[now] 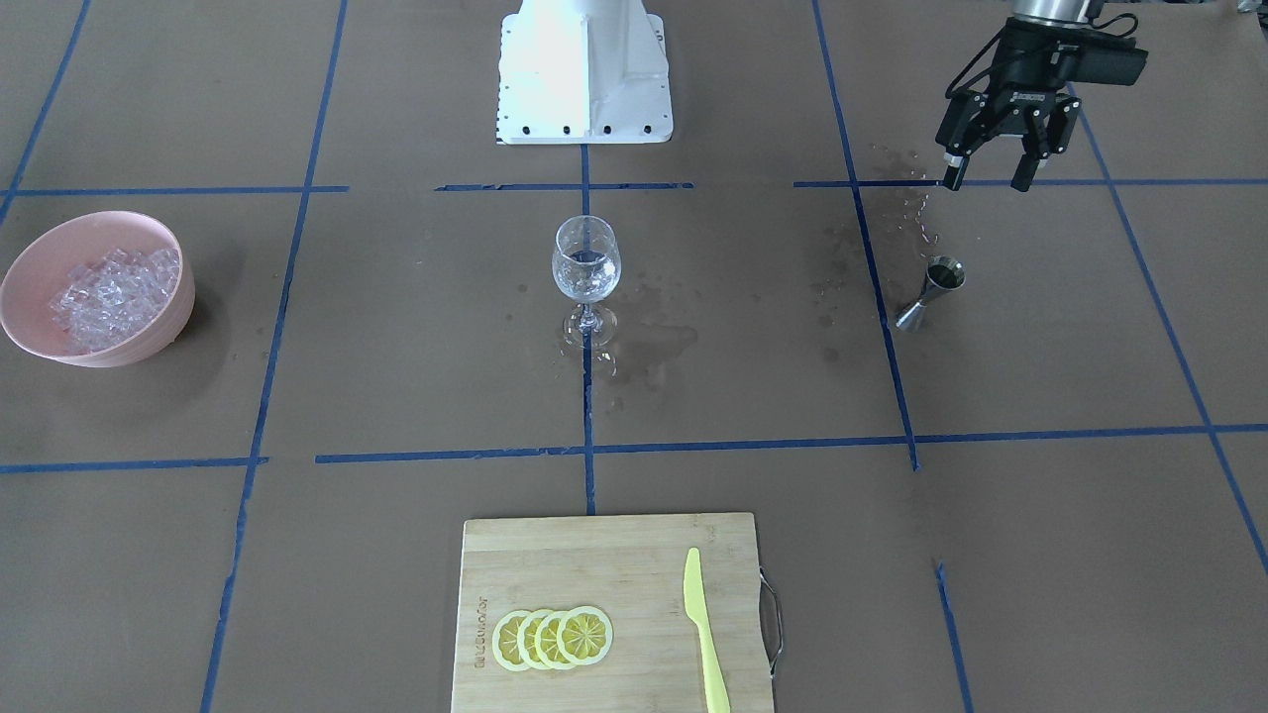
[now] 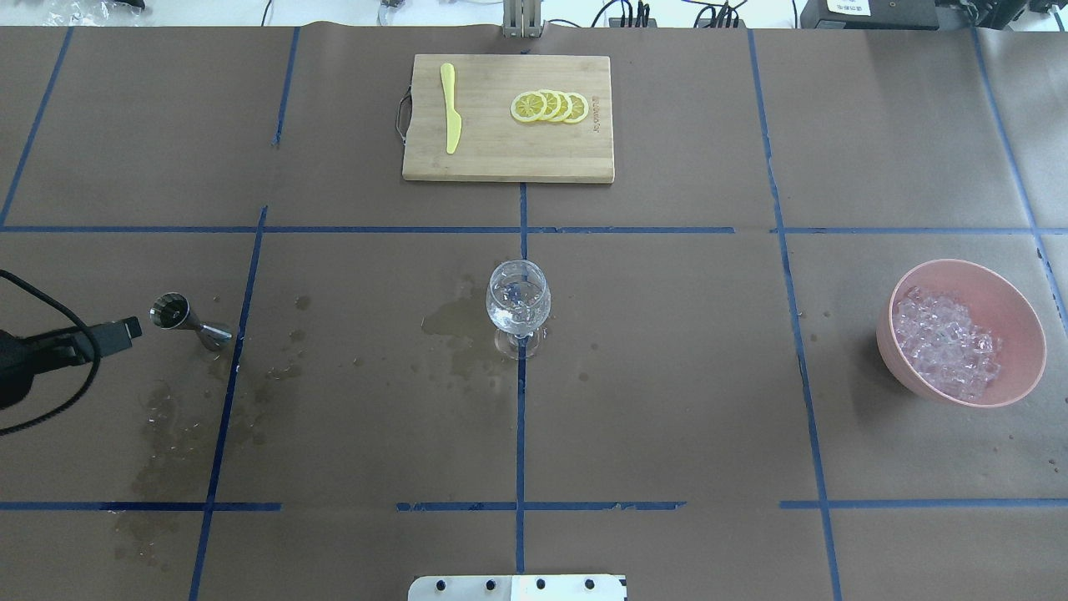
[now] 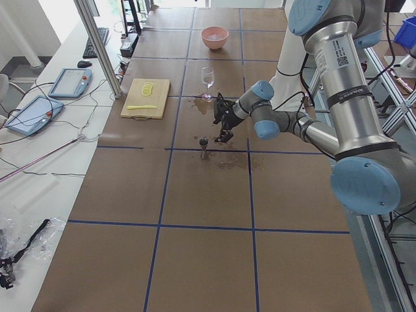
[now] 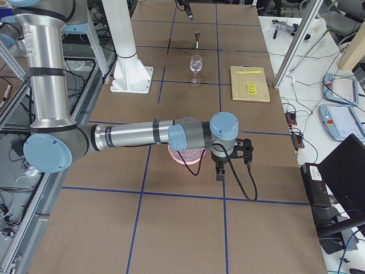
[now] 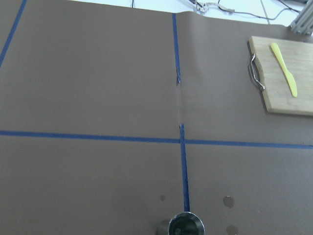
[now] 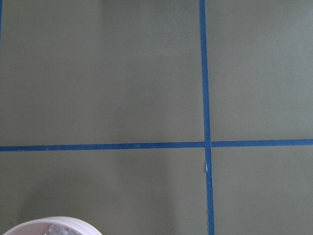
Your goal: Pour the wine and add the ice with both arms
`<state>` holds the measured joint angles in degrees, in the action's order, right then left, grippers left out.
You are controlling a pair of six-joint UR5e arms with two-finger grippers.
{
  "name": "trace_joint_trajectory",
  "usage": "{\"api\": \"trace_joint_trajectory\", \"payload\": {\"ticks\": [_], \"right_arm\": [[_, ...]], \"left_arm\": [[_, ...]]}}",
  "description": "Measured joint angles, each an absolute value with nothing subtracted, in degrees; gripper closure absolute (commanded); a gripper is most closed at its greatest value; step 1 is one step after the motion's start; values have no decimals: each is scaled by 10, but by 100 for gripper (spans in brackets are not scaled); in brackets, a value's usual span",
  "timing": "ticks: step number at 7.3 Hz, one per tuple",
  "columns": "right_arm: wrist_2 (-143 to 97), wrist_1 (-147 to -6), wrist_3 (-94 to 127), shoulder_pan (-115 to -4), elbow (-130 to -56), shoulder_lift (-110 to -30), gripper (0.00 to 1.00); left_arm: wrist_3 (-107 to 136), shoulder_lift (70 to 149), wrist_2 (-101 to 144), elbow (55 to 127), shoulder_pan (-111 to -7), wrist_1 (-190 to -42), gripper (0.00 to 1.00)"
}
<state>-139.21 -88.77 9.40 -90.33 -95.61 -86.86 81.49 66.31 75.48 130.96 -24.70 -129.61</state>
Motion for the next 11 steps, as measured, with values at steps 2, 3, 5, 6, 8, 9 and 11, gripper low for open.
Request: {"api": "trace_joint_trajectory", "payload": {"ticks": [2,3,5,6,8,9,11], "right_arm": [[-1392,-887,94,-900,-959,-870,0],[-1391,-887,95,-898,-959,-869,0],[-1391,-885,107,-892,-961,-866,0],[-1390,-884,112,-888,-964,-866,0],[-1389,-883,120,-885,-973,-866,0],[-1388,-883,123,-884,-975,-866,0],[-1387,-883,125,-884,-976,-866,0]], "left_arm": [[882,670,637,1306,-149,-1237,0],[905,681,595,1300,-120,-1206,0],[940,712,504,1246,-82,-1179,0],[947,732,467,1214,-74,-1177,0],[951,757,397,1163,-71,-1176,0],[955,772,360,1136,-71,-1177,0],[968,815,314,1087,-70,-1179,0]]}}
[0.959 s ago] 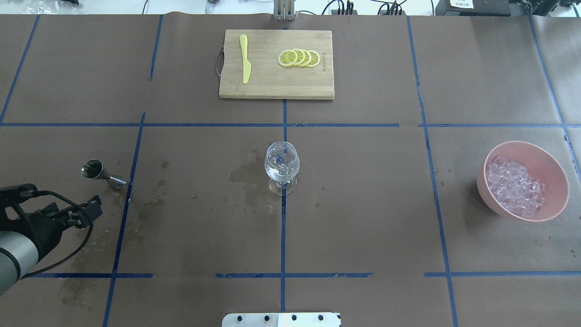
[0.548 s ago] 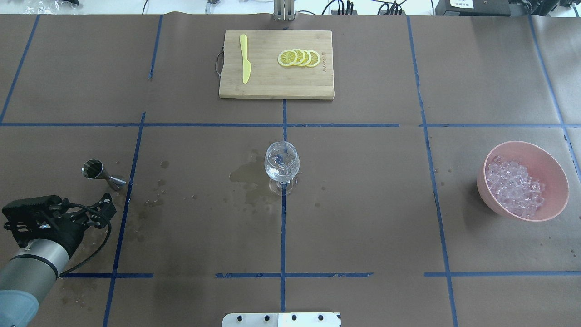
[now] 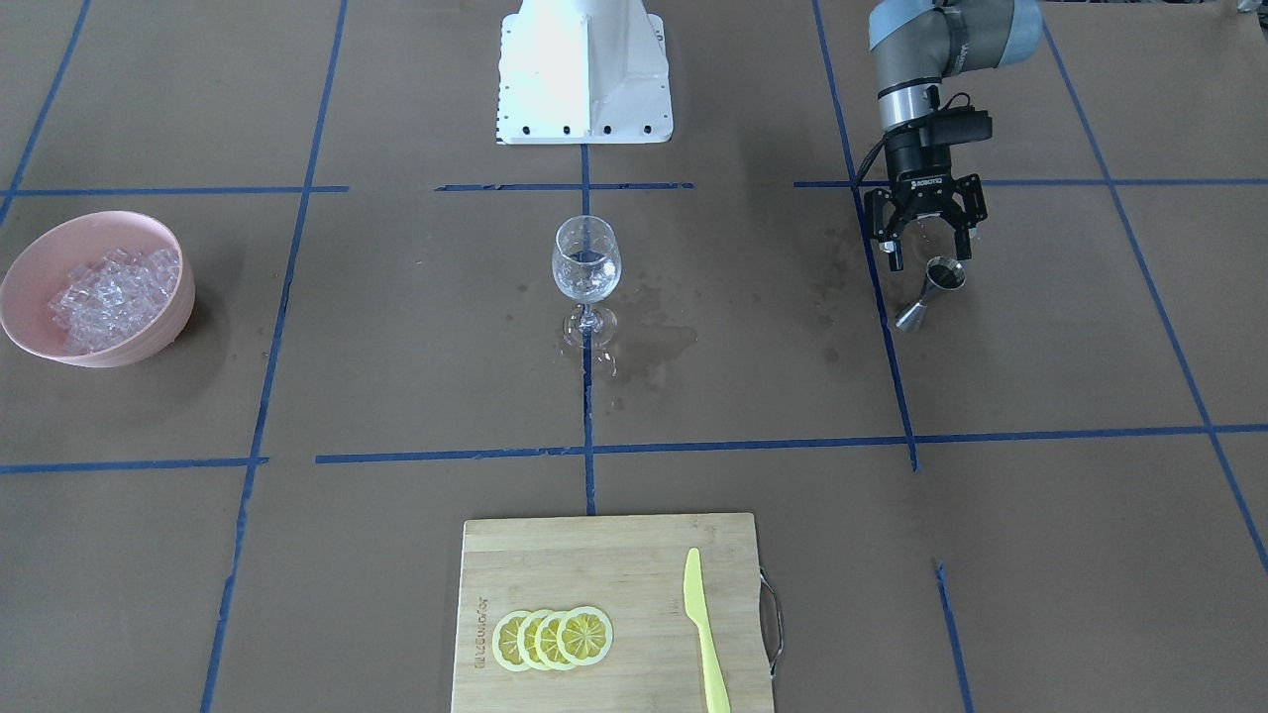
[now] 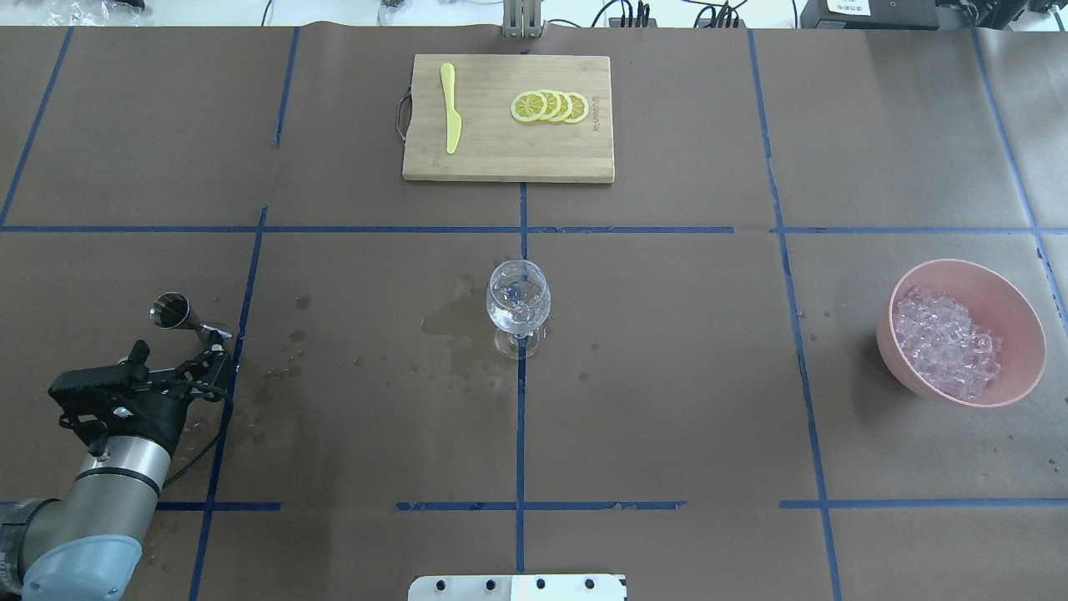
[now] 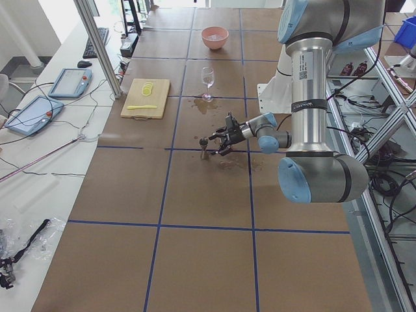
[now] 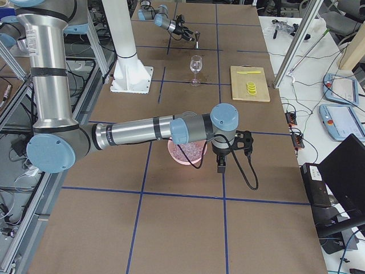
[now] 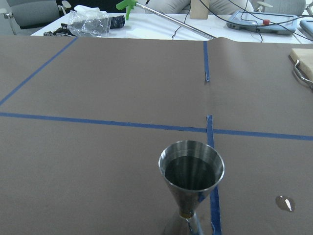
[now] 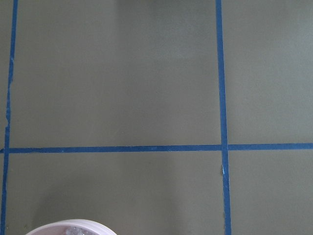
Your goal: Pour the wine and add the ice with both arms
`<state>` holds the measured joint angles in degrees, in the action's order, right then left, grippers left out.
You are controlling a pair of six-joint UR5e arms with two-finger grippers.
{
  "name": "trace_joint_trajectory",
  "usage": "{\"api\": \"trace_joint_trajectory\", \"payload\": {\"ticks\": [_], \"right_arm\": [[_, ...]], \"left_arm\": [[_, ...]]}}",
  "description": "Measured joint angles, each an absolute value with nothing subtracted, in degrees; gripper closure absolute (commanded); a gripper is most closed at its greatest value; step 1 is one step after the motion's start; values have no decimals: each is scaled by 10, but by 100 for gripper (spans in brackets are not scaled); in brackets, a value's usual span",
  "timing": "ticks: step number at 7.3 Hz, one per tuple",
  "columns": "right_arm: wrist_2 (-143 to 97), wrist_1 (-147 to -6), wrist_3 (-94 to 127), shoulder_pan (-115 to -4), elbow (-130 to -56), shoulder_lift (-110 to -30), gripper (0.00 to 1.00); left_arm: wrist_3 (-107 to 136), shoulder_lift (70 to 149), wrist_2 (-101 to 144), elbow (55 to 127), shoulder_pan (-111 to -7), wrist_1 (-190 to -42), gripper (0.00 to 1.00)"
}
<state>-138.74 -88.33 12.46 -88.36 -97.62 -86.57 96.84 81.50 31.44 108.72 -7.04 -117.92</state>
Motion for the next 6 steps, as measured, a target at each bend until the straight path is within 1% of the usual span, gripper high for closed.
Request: {"api": "trace_joint_trajectory", "payload": {"ticks": [3,5,6], "right_arm": [[-1387,-883,125,-883,-976,-866,0],[-1385,-883,125,-880,-976,-865,0],[-1385,-883,125,-879,-976,-865,0]], "left_arm": [[978,838,273,1042,-71,-1180,1],[984,852,259,1019,-71,-1181,11],[986,856,256,1014,-72,-1181,12]]}}
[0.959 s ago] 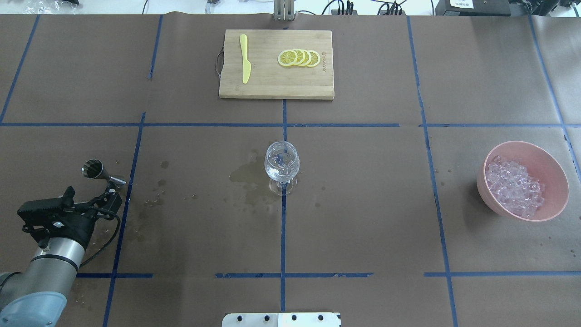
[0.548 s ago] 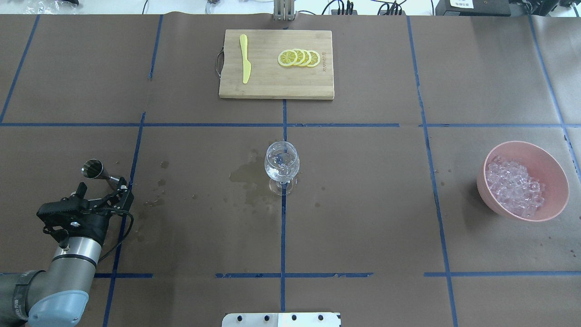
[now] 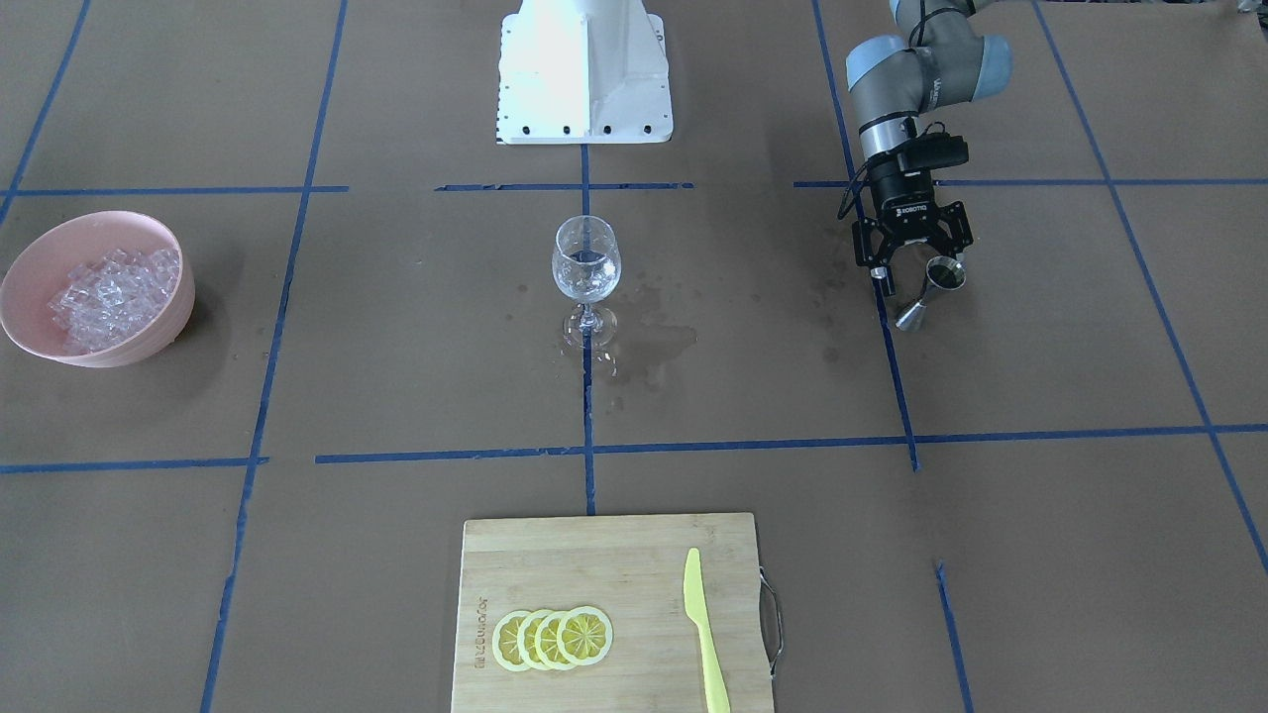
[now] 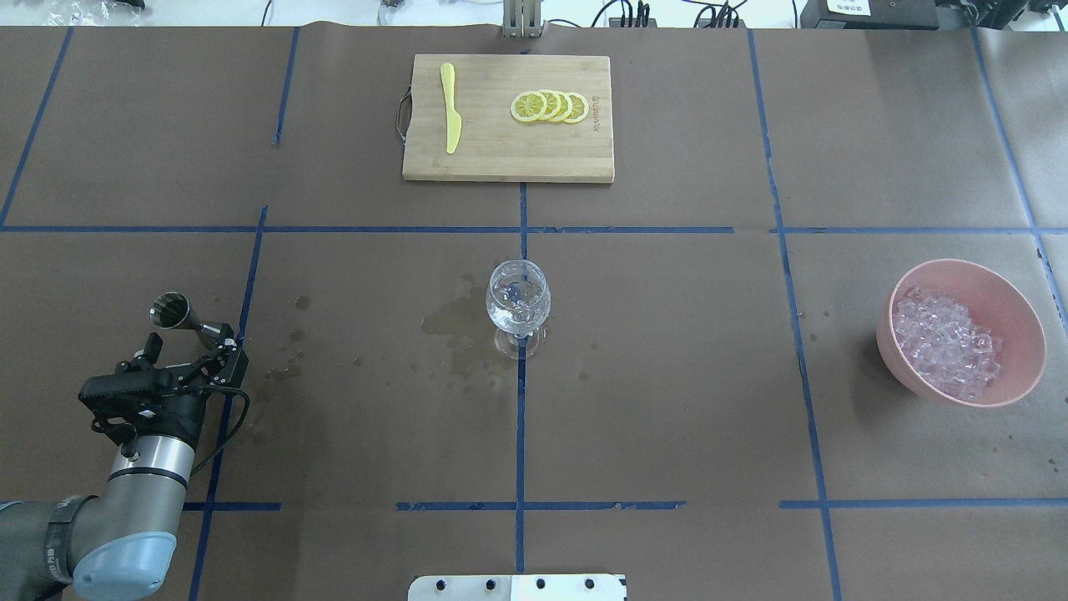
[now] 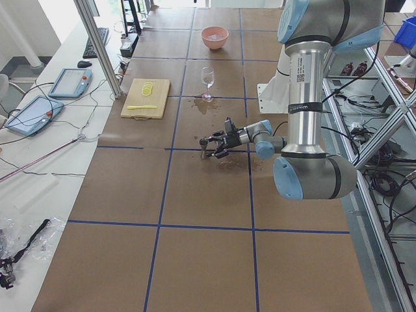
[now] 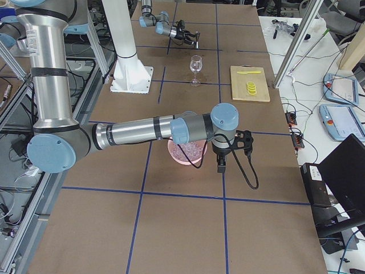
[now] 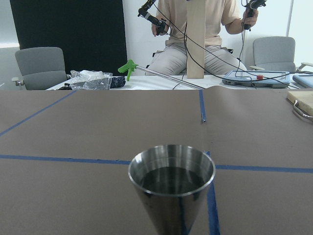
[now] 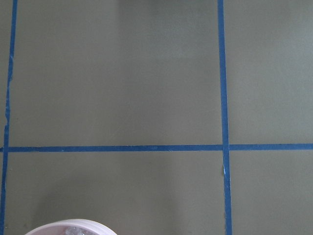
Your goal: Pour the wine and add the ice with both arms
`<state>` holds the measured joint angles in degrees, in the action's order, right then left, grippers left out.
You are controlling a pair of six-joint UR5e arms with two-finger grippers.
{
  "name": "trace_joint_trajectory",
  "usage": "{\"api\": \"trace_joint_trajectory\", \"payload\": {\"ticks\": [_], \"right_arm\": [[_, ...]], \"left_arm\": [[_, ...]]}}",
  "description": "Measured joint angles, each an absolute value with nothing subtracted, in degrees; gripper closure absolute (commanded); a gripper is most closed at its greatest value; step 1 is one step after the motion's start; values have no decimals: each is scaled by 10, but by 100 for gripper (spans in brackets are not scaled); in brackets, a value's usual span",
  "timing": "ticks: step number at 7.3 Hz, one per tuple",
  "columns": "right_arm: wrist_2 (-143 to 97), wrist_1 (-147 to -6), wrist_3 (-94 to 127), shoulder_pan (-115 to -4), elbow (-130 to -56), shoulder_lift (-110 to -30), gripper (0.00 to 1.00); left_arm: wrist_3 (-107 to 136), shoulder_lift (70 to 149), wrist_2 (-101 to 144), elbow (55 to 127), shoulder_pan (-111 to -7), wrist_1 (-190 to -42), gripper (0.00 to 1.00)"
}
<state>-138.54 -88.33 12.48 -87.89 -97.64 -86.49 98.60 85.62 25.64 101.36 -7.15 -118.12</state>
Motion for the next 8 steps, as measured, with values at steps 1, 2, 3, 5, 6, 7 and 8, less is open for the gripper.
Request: {"api": "trace_joint_trajectory", "payload": {"ticks": [1,2,3,5,6,7,8], "right_arm": [[-1386,-883,125,-878,-977,-865,0],[-1387,-883,125,-878,-977,-865,0],[-1387,-883,125,-878,-977,-865,0],[-1387,-883,125,-877,-977,-865,0],[-1387,-883,125,-877,-976,-865,0],[-1387,-883,125,-876,-976,-865,0],[-1386,-883,125,-875,-976,-865,0]], "left_arm": [[989,858,255,1012,-72,-1181,12],[991,858,255,1010,-73,-1181,12],[992,858,254,1008,-75,-1181,12],[993,861,254,1001,-77,-1181,14],[993,864,254,999,-79,-1181,14],[993,866,254,996,-81,-1181,14],[993,868,254,995,-85,-1181,15]]}}
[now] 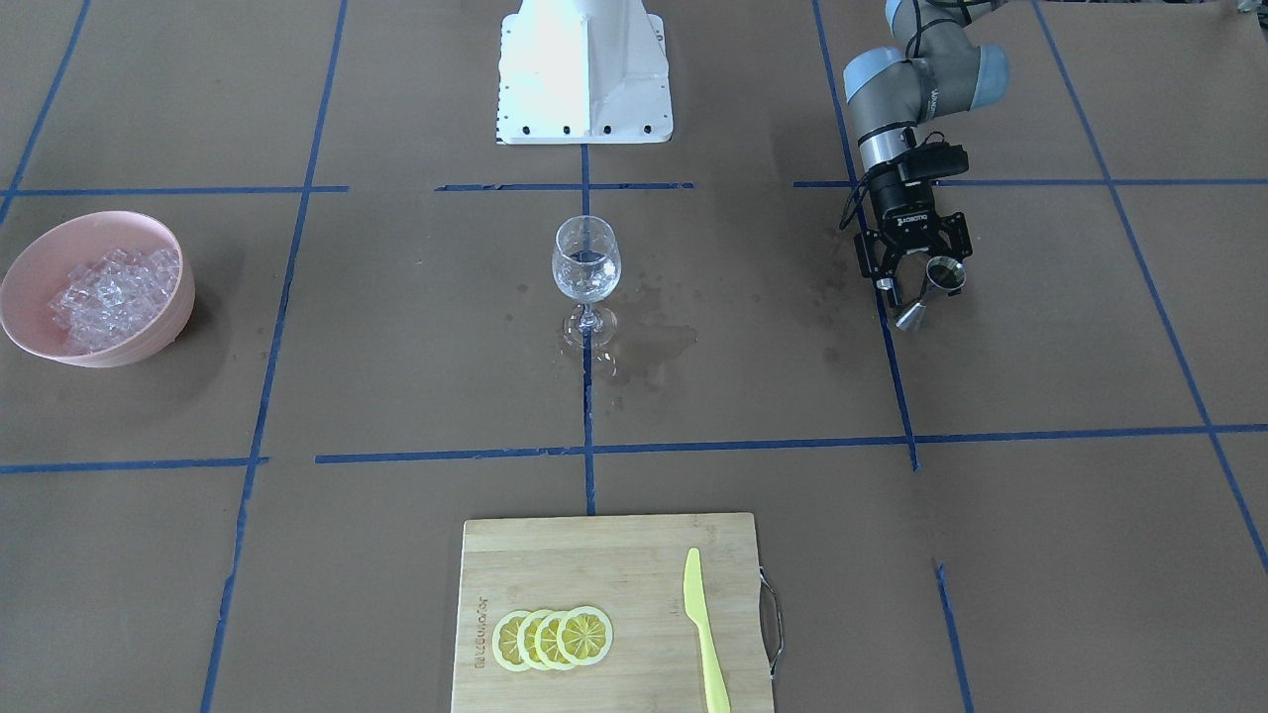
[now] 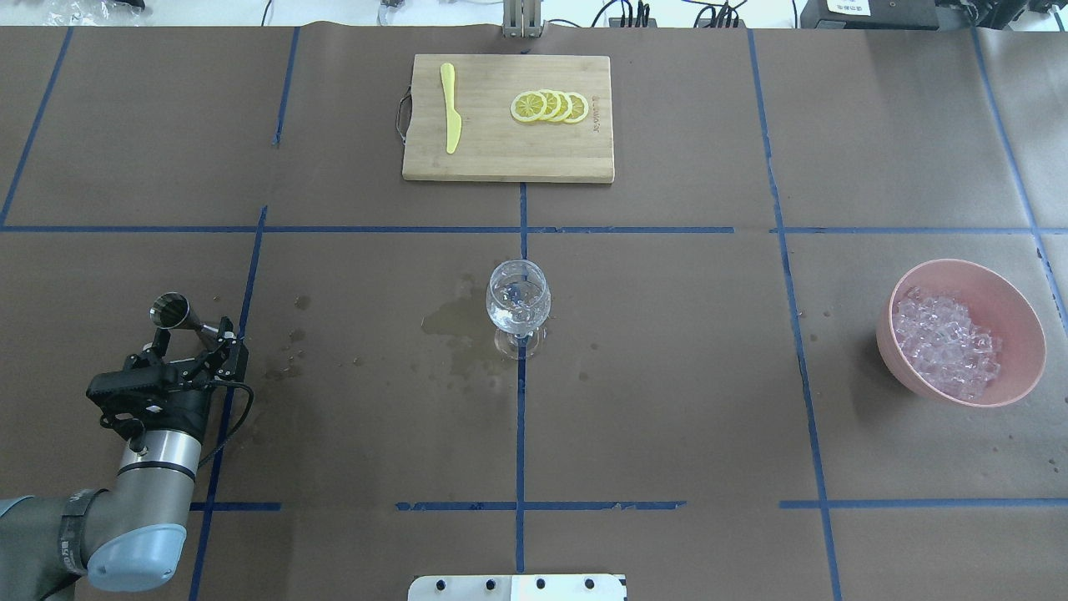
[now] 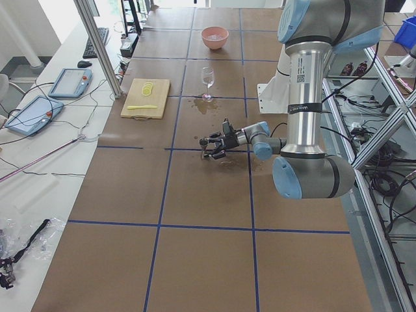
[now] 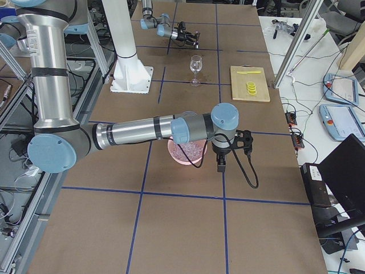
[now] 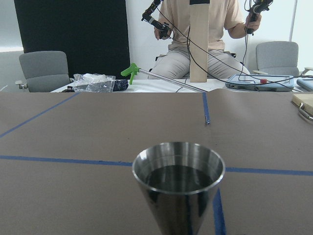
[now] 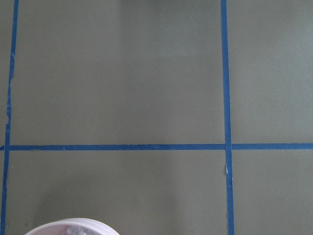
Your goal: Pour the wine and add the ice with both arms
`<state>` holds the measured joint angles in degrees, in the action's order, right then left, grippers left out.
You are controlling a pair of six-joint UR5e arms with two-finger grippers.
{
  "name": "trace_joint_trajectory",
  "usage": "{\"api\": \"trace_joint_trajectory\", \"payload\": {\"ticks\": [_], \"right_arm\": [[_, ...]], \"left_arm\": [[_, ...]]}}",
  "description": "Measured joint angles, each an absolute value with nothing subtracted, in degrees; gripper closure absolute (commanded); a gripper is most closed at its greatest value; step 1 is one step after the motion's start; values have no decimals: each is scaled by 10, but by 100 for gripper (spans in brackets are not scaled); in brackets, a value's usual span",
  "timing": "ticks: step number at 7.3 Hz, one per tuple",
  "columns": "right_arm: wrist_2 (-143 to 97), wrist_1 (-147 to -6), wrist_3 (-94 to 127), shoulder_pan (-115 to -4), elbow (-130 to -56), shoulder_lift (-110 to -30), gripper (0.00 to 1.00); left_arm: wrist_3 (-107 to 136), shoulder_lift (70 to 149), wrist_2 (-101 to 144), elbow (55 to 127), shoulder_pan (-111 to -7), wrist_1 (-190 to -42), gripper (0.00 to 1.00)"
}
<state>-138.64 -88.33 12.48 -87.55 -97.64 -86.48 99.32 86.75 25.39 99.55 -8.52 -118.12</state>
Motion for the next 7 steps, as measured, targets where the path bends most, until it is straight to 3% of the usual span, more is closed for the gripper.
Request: {"api": "trace_joint_trajectory", "payload": {"ticks": [3,5,7], "right_arm": [[-1385,-883,125,-873,-976,-865,0],[-1386,-883,125,-873,-976,-865,0],[-1387,-883,126,-872,-976,-865,0]], "left_arm": [[992,878,254,989,-93,-1181,31],[993,879,254,982,-94,-1181,52],[993,880,254,980,-95,-1181,99]]}}
